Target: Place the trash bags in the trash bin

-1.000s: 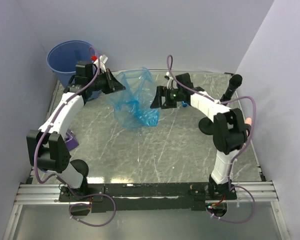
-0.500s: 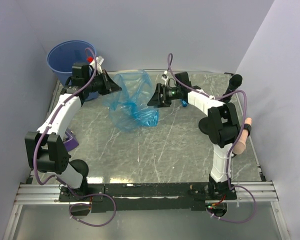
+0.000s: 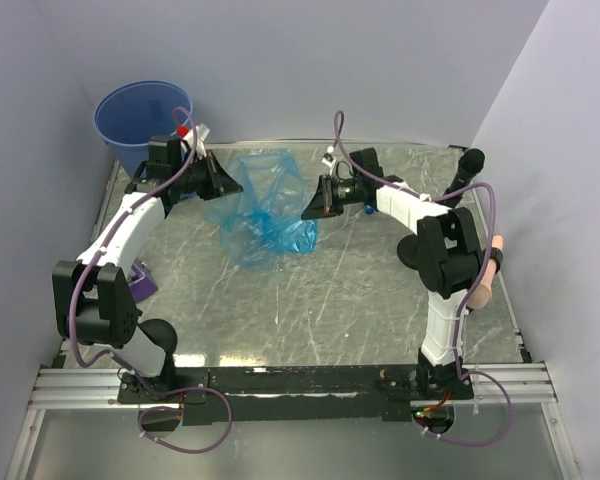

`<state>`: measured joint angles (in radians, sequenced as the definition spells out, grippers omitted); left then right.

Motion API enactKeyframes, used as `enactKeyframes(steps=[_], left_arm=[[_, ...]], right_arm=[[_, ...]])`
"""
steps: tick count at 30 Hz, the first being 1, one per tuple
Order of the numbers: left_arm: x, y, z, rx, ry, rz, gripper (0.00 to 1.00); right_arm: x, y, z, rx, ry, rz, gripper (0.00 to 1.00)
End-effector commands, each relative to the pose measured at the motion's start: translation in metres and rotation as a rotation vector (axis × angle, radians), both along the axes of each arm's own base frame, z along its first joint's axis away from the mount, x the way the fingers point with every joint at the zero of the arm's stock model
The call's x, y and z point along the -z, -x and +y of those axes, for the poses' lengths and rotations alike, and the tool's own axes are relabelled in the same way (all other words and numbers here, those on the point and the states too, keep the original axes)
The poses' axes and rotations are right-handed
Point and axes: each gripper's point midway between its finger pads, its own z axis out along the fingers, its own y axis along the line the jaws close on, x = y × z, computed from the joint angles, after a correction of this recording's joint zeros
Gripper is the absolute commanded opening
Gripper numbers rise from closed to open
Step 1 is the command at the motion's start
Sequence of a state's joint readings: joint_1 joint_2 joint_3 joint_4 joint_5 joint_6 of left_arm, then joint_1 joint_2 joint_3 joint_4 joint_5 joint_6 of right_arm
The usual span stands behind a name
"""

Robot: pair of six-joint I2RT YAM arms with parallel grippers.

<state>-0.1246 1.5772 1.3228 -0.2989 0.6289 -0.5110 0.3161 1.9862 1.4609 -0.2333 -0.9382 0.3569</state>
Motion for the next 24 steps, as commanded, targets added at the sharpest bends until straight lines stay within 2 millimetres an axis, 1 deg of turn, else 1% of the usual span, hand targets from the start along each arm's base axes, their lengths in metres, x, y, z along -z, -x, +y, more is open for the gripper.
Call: enactKeyframes(steps=[1,2,4,5,6,7,9,10,11,12,13,14,15,16,17,18,19,20,21,22,23,24], left_arm=[[-0.007,-0.010,0.013,-0.057,-0.064,-0.063,0.01],[-0.002,-0.014,0.014,-0.055,-0.079,-0.060,0.01],[-0.006,-0.029,0.017,-0.073,-0.097,-0.093,0.01],[-0.015,-0.040,0.018,-0.072,-0.099,-0.128,0.01],[-0.029,-0.054,0.017,-0.070,-0.101,-0.182,0.01],[-0.043,-0.068,0.016,-0.073,-0.097,-0.238,0.01],[-0.083,-0.098,0.012,-0.076,-0.075,-0.357,0.01],[-0.111,-0.113,0.009,-0.071,-0.058,-0.430,0.01],[-0.155,-0.124,0.006,-0.069,-0.037,-0.537,0.01],[-0.184,-0.131,0.004,-0.064,-0.024,-0.616,0.01],[-0.217,-0.133,0.001,-0.055,-0.011,-0.715,0.01],[-0.249,-0.130,0.000,-0.050,-0.002,-0.819,0.01],[-0.276,-0.125,0.000,-0.056,0.009,-0.910,0.01],[-0.308,-0.116,0.003,-0.074,0.028,-1.013,0.01],[-0.333,-0.105,0.005,-0.083,0.044,-1.097,0.01],[-0.358,-0.089,0.005,-0.085,0.056,-1.191,0.01],[-0.374,-0.076,0.005,-0.081,0.063,-1.261,0.01],[-0.392,-0.057,0.005,-0.083,0.063,-1.346,0.01],[-0.403,-0.041,0.002,-0.083,0.056,-1.413,0.01],[-0.410,-0.027,-0.001,-0.086,0.030,-1.486,0.01],[-0.410,-0.010,-0.009,-0.064,-0.010,-1.532,0.01],[-0.396,-0.004,-0.020,-0.039,-0.078,-1.552,0.01]], right_arm=[[-0.053,-0.031,-0.025,0.040,0.082,-0.236,0.00],[-0.059,-0.037,-0.033,0.058,0.124,-0.271,0.00],[-0.072,-0.063,-0.056,0.143,0.265,-0.376,0.00],[-0.086,-0.078,-0.065,0.179,0.315,-0.441,0.00],[-0.101,-0.093,-0.073,0.214,0.352,-0.507,0.00],[-0.123,-0.111,-0.078,0.233,0.388,-0.606,0.00],[-0.173,-0.146,-0.084,0.275,0.418,-0.787,0.00],[-0.206,-0.163,-0.087,0.304,0.426,-0.900,0.00],[-0.239,-0.176,-0.090,0.343,0.431,-1.015,0.00],[-0.278,-0.186,-0.092,0.391,0.421,-1.147,0.00],[-0.323,-0.184,-0.095,0.440,0.399,-1.284,0.00],[-0.369,-0.175,-0.097,0.491,0.373,-1.429,0.00],[-0.400,-0.162,-0.097,0.522,0.355,-1.536,0.00],[-0.446,-0.139,-0.098,0.568,0.329,-1.718,0.00],[-0.478,-0.117,-0.099,0.611,0.302,-1.846,0.00],[-0.501,-0.095,-0.097,0.630,0.275,-1.937,0.00],[-0.517,-0.077,-0.096,0.633,0.271,-2.013,0.00],[-0.531,-0.058,-0.094,0.636,0.244,-2.063,0.00],[-0.537,-0.047,-0.095,0.647,0.226,-2.083,0.00],[-0.539,-0.039,-0.096,0.659,0.215,-2.090,0.00],[-0.531,-0.035,-0.096,0.653,0.217,-2.084,0.00],[-0.514,-0.036,-0.092,0.626,0.240,-2.074,0.00]])
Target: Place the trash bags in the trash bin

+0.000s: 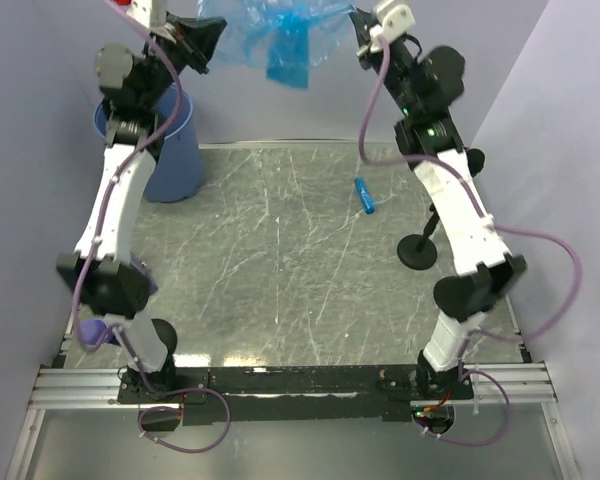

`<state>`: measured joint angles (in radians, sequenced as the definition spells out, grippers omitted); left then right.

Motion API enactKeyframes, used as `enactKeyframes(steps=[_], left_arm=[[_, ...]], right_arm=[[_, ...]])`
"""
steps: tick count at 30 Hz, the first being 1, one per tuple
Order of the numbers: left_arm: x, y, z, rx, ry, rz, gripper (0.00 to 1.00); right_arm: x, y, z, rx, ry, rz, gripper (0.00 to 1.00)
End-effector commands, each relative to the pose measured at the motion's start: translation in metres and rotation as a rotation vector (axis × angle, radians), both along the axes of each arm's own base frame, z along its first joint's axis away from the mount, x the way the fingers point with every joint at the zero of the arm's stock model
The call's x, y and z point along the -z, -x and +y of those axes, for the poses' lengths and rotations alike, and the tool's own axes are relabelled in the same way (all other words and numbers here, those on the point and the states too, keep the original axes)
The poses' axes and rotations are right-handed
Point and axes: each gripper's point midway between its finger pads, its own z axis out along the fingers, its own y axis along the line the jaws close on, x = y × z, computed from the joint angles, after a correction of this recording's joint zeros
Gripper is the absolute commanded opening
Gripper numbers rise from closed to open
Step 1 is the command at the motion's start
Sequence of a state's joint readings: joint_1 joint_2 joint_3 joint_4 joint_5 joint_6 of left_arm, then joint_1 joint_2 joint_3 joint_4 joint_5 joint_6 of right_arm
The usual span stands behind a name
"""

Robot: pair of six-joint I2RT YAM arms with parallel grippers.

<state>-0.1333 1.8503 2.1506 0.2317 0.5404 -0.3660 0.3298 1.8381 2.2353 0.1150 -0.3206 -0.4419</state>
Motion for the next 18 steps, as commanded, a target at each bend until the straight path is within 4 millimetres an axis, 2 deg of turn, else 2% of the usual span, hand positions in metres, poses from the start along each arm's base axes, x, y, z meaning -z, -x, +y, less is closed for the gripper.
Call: enactKeyframes(steps=[1,2,3,4,5,6,7,8,9,10,12,14,17,18], left_arm=[[-0.035,0.084,-0.033,-0.035,-0.176,-0.374,0.01],[0.005,0.086,-0.051,-0.028,-0.302,-0.375,0.01],[0.056,0.088,-0.065,-0.015,-0.445,-0.370,0.01],[0.131,0.097,-0.084,0.047,-0.590,-0.312,0.01],[0.218,0.110,-0.089,0.102,-0.778,-0.275,0.01],[0.291,0.126,-0.083,0.134,-0.936,-0.254,0.00],[0.358,0.148,-0.068,0.165,-1.081,-0.245,0.01],[0.387,0.166,-0.055,0.172,-1.140,-0.256,0.01],[0.396,0.178,-0.046,0.139,-1.120,-0.254,0.01],[0.396,0.185,-0.042,0.113,-1.071,-0.232,0.01],[0.382,0.192,-0.046,0.141,-1.002,-0.187,0.01],[0.376,0.191,-0.056,0.211,-0.956,-0.068,0.01],[0.372,0.180,-0.068,0.254,-0.833,0.191,0.01],[0.365,0.174,-0.072,0.257,-0.783,0.259,0.01]], right_arm=[[-0.020,0.056,-0.006,0.040,0.033,-0.230,0.00],[0.019,0.053,-0.002,0.051,0.089,-0.178,0.00],[0.094,0.040,0.005,0.054,0.176,-0.048,0.00],[0.190,0.035,0.008,0.047,0.301,0.133,0.00],[0.284,0.041,0.003,0.049,0.457,0.308,0.00],[0.384,0.064,-0.011,0.045,0.632,0.502,0.00],[0.451,0.092,-0.030,0.045,0.748,0.623,0.00],[0.479,0.112,-0.046,0.069,0.771,0.687,0.00],[0.486,0.128,-0.059,0.077,0.745,0.719,0.00],[0.481,0.140,-0.062,0.057,0.696,0.736,0.00],[0.450,0.149,-0.062,0.030,0.596,0.711,0.00],[0.424,0.146,-0.052,0.005,0.523,0.713,0.00],[0.401,0.142,-0.038,-0.049,0.421,0.811,0.00],[0.390,0.138,-0.035,-0.048,0.383,0.847,0.00]])
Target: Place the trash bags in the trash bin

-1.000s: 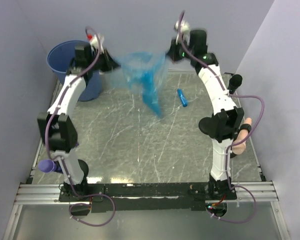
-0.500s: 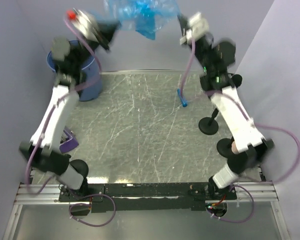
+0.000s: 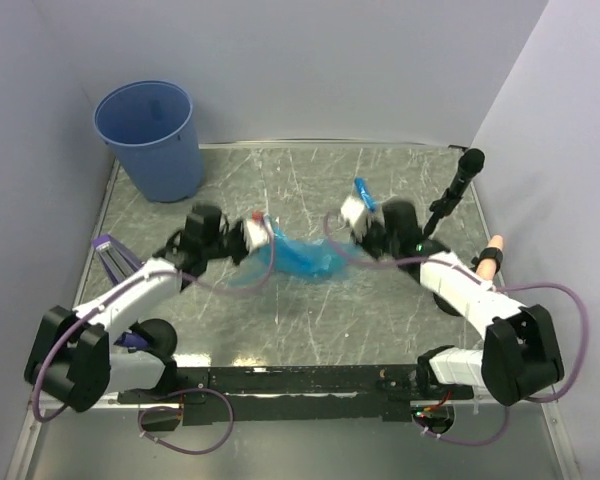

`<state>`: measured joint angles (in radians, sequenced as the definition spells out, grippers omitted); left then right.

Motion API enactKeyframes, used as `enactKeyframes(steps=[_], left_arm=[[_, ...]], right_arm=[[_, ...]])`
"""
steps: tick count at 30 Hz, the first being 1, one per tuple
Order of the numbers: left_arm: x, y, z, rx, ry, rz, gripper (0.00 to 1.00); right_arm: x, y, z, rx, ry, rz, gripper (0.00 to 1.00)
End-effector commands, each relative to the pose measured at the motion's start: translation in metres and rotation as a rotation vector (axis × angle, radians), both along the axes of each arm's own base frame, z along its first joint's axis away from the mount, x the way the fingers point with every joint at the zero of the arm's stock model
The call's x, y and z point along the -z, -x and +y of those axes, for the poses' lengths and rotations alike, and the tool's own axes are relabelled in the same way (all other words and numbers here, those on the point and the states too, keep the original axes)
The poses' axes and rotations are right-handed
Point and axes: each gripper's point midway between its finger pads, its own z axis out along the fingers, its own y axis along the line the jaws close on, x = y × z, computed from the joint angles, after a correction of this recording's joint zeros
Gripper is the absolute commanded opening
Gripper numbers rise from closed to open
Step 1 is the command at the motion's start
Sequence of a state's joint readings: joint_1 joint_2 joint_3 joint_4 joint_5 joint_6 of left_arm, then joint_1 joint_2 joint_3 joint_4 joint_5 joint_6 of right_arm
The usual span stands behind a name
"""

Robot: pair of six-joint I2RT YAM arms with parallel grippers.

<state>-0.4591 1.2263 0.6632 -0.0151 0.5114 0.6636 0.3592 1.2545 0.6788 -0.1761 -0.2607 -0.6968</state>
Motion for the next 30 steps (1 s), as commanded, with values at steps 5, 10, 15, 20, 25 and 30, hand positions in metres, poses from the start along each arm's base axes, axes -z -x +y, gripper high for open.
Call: enactKeyframes(steps=[5,10,15,20,25,30], left_arm=[[-0.095,-0.073,-0.031,-0.308,0.347,0.365,0.00],[-0.149,-0.163,-0.007,-0.487,0.508,0.472,0.01],[-0.290,-0.235,0.032,-0.493,0.754,0.258,0.01],[-0.481,-0.176,0.054,-0.276,0.995,-0.340,0.01],[-0.515,-0.117,0.010,-0.138,0.821,-0.738,0.01],[-0.273,-0.142,-0.041,-0.107,0.355,-0.475,0.01]], right_arm=[[-0.168,-0.093,0.033,0.276,-0.445,-0.057,0.00],[-0.232,-0.189,0.020,0.413,-0.495,-0.184,0.00],[-0.384,-0.249,0.028,0.329,-0.588,-0.537,0.00],[-0.566,-0.165,0.029,0.112,-0.786,-1.072,0.00],[-0.601,-0.074,0.059,-0.104,-0.684,-1.386,0.00],[-0.359,-0.147,0.078,-0.010,-0.405,-0.921,0.00]])
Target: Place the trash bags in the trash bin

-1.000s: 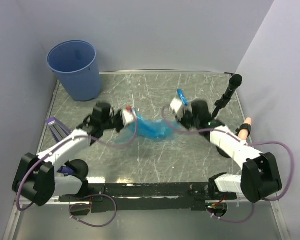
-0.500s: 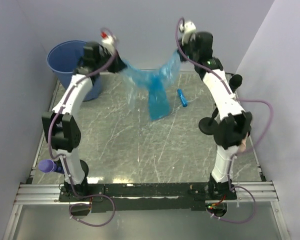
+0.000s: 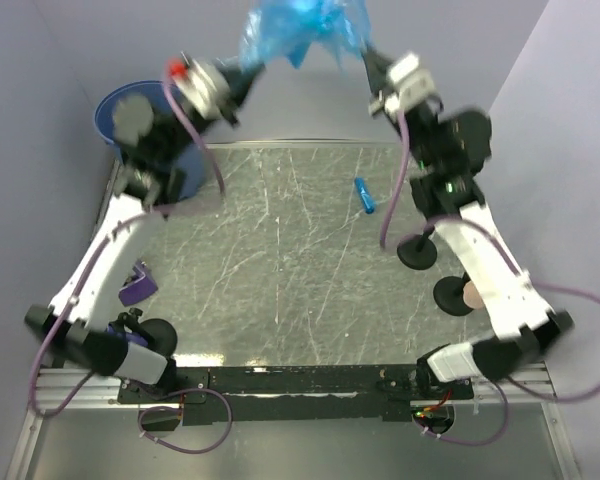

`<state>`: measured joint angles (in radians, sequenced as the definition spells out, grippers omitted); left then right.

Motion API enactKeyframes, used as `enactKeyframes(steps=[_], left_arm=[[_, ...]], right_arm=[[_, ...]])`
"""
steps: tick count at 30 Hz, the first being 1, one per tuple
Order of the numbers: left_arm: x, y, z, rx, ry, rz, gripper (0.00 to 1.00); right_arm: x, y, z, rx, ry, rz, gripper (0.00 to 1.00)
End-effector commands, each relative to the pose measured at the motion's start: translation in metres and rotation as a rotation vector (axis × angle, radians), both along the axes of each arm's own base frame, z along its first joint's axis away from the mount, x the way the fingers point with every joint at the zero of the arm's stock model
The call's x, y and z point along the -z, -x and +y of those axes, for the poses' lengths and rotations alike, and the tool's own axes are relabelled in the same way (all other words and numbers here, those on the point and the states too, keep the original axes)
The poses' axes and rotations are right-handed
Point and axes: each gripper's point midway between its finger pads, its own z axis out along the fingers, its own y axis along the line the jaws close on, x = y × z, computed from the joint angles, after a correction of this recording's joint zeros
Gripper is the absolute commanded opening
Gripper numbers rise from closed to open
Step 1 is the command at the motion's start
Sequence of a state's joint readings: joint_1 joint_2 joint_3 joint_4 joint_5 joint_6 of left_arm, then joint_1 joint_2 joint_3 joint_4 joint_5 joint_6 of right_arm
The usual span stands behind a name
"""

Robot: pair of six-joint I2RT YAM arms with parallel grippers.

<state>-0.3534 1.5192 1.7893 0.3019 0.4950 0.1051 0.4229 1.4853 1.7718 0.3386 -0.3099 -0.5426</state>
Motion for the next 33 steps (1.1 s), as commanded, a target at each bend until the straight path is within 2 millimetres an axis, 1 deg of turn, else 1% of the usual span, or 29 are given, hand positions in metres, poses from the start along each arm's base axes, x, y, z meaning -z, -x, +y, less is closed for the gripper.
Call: enactKeyframes(steps=[1,2,3,4,5,6,7,8,9,11,12,13,14,16,17,18,19,20,21,23,25,26,27,28,29,30,31,32,33], left_arm=[[0.259,-0.050,-0.023,-0.114,-0.526,0.281,0.00],[0.329,-0.045,-0.013,-0.121,-0.628,0.465,0.01],[0.372,-0.030,-0.008,-0.069,-0.721,0.574,0.01],[0.392,-0.017,-0.006,-0.023,-0.781,0.604,0.01],[0.399,-0.007,-0.002,-0.016,-0.788,0.617,0.01],[0.396,-0.002,-0.001,-0.023,-0.749,0.620,0.01],[0.386,0.002,-0.001,-0.037,-0.700,0.610,0.01],[0.379,0.005,-0.001,-0.038,-0.657,0.605,0.00],[0.372,0.008,-0.003,-0.025,-0.632,0.597,0.01],[0.366,0.010,-0.008,-0.010,-0.585,0.643,0.01],[0.369,0.008,-0.010,-0.008,-0.568,0.691,0.01],[0.367,0.006,-0.011,-0.013,-0.545,0.736,0.01],[0.373,0.003,-0.012,-0.017,-0.527,0.799,0.01],[0.373,-0.003,-0.011,-0.048,-0.483,0.898,0.01],[0.372,-0.005,-0.011,-0.055,-0.468,0.930,0.01],[0.363,-0.009,-0.012,-0.050,-0.442,0.947,0.01],[0.357,-0.016,-0.009,-0.068,-0.404,0.971,0.01],[0.350,-0.024,-0.006,-0.089,-0.361,0.991,0.01],[0.341,-0.034,-0.001,-0.107,-0.304,1.019,0.01],[0.322,-0.051,0.004,-0.100,-0.188,1.087,0.01],[0.296,-0.075,0.012,-0.091,-0.107,1.104,0.01],[0.277,-0.088,0.016,-0.083,-0.067,1.094,0.01],[0.259,-0.099,0.019,-0.075,-0.034,1.076,0.01],[0.234,-0.112,0.026,-0.079,0.006,1.036,0.01],[0.199,-0.121,0.030,-0.069,0.041,0.965,0.01],[0.174,-0.124,0.034,-0.062,0.063,0.902,0.01],[0.143,-0.124,0.039,-0.063,0.085,0.815,0.01],[0.115,-0.122,0.044,-0.072,0.104,0.724,0.01],[0.080,-0.114,0.048,-0.078,0.129,0.609,0.01]], right_arm=[[0.259,-0.080,-0.011,0.208,0.272,0.499,0.00],[0.360,-0.086,-0.034,0.319,0.373,0.809,0.00],[0.414,-0.073,-0.050,0.343,0.394,1.038,0.00],[0.440,-0.051,-0.055,0.284,0.380,1.215,0.00],[0.450,-0.034,-0.062,0.232,0.328,1.322,0.00],[0.448,-0.021,-0.064,0.196,0.275,1.350,0.00],[0.441,-0.012,-0.065,0.172,0.240,1.327,0.00],[0.428,-0.003,-0.062,0.136,0.240,1.275,0.00],[0.421,0.004,-0.058,0.098,0.236,1.246,0.00],[0.402,0.008,-0.054,0.065,0.203,1.193,0.00],[0.393,0.008,-0.052,0.051,0.195,1.173,0.00],[0.387,0.008,-0.050,0.035,0.188,1.163,0.00],[0.383,0.008,-0.048,0.026,0.182,1.162,0.00],[0.375,0.002,-0.047,0.033,0.160,1.166,0.00],[0.369,-0.005,-0.048,0.043,0.145,1.163,0.00],[0.362,-0.013,-0.049,0.054,0.125,1.157,0.00],[0.360,-0.023,-0.051,0.077,0.099,1.167,0.00],[0.353,-0.035,-0.053,0.095,0.072,1.164,0.00],[0.344,-0.046,-0.055,0.111,0.046,1.155,0.00],[0.320,-0.075,-0.055,0.141,0.009,1.109,0.00],[0.273,-0.107,-0.055,0.168,-0.030,1.009,0.00],[0.249,-0.125,-0.057,0.191,-0.057,0.961,0.00],[0.226,-0.137,-0.059,0.204,-0.082,0.921,0.00],[0.193,-0.147,-0.060,0.201,-0.113,0.859,0.00],[0.164,-0.151,-0.059,0.192,-0.142,0.803,0.00],[0.126,-0.151,-0.058,0.171,-0.169,0.715,0.00],[0.094,-0.148,-0.058,0.152,-0.195,0.631,0.00],[0.058,-0.136,-0.059,0.125,-0.212,0.532,0.00],[0.019,-0.115,-0.057,0.092,-0.225,0.419,0.00]])
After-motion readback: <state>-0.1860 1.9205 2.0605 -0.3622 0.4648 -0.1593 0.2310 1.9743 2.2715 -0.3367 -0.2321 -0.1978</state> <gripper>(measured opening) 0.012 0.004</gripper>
